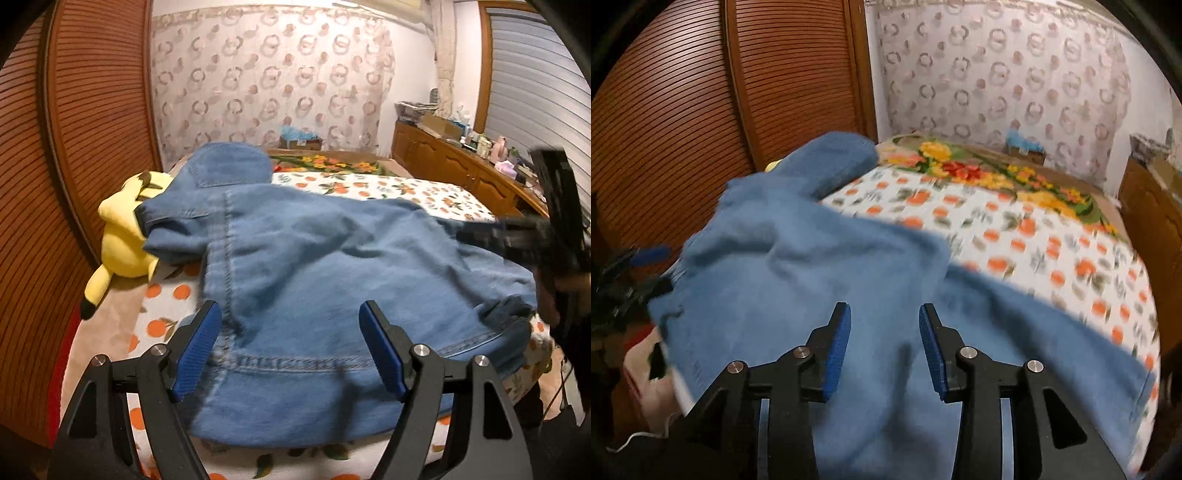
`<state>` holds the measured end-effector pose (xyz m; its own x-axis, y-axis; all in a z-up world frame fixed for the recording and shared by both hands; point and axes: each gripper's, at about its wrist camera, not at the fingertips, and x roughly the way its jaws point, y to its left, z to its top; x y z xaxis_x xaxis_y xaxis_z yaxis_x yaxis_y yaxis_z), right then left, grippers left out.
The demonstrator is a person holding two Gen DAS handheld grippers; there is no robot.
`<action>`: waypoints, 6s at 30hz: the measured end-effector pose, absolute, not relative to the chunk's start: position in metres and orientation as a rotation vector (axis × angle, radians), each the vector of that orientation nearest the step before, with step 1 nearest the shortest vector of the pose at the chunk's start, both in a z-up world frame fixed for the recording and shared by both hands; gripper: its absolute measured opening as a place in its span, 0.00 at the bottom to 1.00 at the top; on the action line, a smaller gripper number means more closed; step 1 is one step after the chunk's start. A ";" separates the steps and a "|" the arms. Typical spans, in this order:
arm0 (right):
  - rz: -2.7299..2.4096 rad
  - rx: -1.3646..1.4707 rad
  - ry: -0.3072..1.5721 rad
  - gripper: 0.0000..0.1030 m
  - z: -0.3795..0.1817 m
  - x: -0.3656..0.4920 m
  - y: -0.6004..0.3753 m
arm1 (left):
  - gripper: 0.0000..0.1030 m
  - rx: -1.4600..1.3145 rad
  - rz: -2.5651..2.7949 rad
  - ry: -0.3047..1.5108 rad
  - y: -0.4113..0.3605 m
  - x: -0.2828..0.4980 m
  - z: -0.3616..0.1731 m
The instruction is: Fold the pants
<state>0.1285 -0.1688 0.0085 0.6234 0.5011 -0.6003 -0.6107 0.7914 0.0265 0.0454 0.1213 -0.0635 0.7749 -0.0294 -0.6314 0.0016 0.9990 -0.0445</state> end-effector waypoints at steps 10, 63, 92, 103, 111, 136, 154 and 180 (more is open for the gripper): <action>0.640 -0.175 0.717 0.39 -0.028 0.082 -0.185 | 0.76 -0.030 -0.068 0.693 0.099 0.056 -0.066; 0.283 -0.001 0.578 0.37 -0.012 0.014 -0.364 | 0.80 0.106 -0.279 0.754 -0.023 0.093 -0.083; 0.110 0.085 0.707 0.40 -0.049 0.042 -0.442 | 0.81 0.109 -0.287 0.783 -0.032 0.096 -0.118; 0.157 0.064 0.667 0.16 -0.044 0.040 -0.434 | 0.81 0.112 -0.287 0.781 -0.031 0.095 -0.116; 0.260 0.046 0.554 0.12 -0.004 0.032 -0.413 | 0.81 0.081 -0.278 0.745 -0.020 0.089 -0.090; 0.817 -0.164 0.345 0.27 0.084 0.044 -0.241 | 0.81 0.019 -0.159 0.637 0.061 0.055 -0.044; 0.718 -0.129 0.621 0.33 0.029 0.119 -0.203 | 0.81 -0.004 -0.157 0.676 0.061 0.065 -0.062; 1.032 -0.187 0.650 0.00 0.052 0.106 -0.104 | 0.81 -0.062 -0.079 0.654 0.103 0.057 -0.054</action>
<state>0.1064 -0.1044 0.0516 0.3456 0.7361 -0.5820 -0.8428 0.5162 0.1524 0.0569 0.1033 -0.0541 0.7906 -0.0930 -0.6052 0.0537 0.9951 -0.0828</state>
